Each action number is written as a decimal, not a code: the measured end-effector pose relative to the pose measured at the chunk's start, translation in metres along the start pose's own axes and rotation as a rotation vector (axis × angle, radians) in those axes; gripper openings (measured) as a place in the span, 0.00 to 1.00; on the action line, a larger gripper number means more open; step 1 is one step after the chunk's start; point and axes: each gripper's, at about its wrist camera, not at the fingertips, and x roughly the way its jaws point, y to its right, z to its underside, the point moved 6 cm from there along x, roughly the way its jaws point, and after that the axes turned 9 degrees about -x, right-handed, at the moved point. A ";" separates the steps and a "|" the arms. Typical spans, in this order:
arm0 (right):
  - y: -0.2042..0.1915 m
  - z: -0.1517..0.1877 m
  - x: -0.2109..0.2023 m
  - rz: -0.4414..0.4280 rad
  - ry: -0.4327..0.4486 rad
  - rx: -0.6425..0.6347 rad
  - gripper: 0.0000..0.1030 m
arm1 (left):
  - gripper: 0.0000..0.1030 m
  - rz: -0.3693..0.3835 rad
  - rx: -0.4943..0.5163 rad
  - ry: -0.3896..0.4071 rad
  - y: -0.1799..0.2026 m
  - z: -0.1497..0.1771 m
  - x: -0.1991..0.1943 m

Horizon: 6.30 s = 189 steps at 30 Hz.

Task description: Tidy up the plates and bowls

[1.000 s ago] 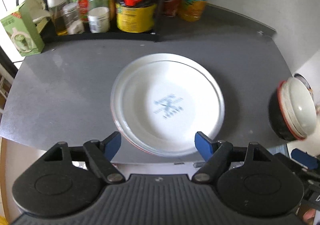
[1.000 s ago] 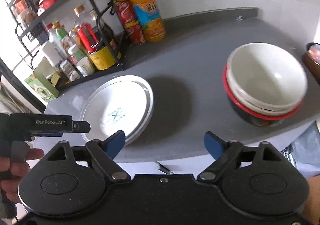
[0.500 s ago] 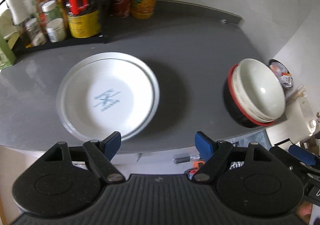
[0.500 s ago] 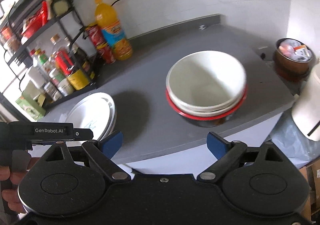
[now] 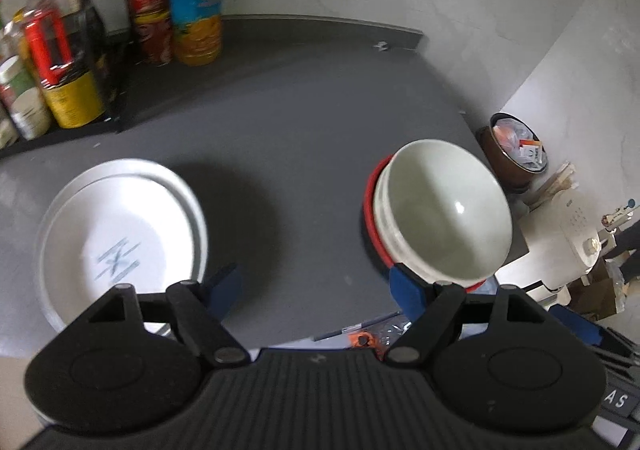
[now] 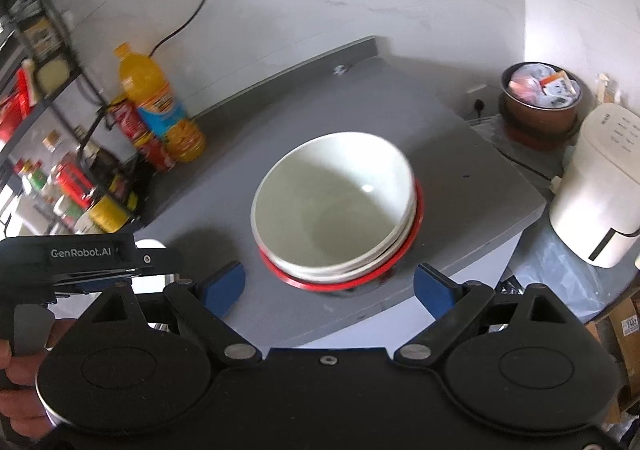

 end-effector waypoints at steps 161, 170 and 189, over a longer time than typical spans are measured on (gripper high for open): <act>-0.155 -0.012 -0.026 -0.106 -0.011 -0.250 1.00 | 0.88 -0.105 -0.208 0.114 -0.193 0.012 -0.135; -0.166 0.005 -0.061 -0.048 0.005 -0.209 1.00 | 0.91 -0.091 -0.062 0.125 -0.192 0.023 -0.178; -0.228 0.051 -0.121 0.050 0.080 -0.167 1.00 | 0.92 -0.004 0.095 0.207 -0.229 0.053 -0.245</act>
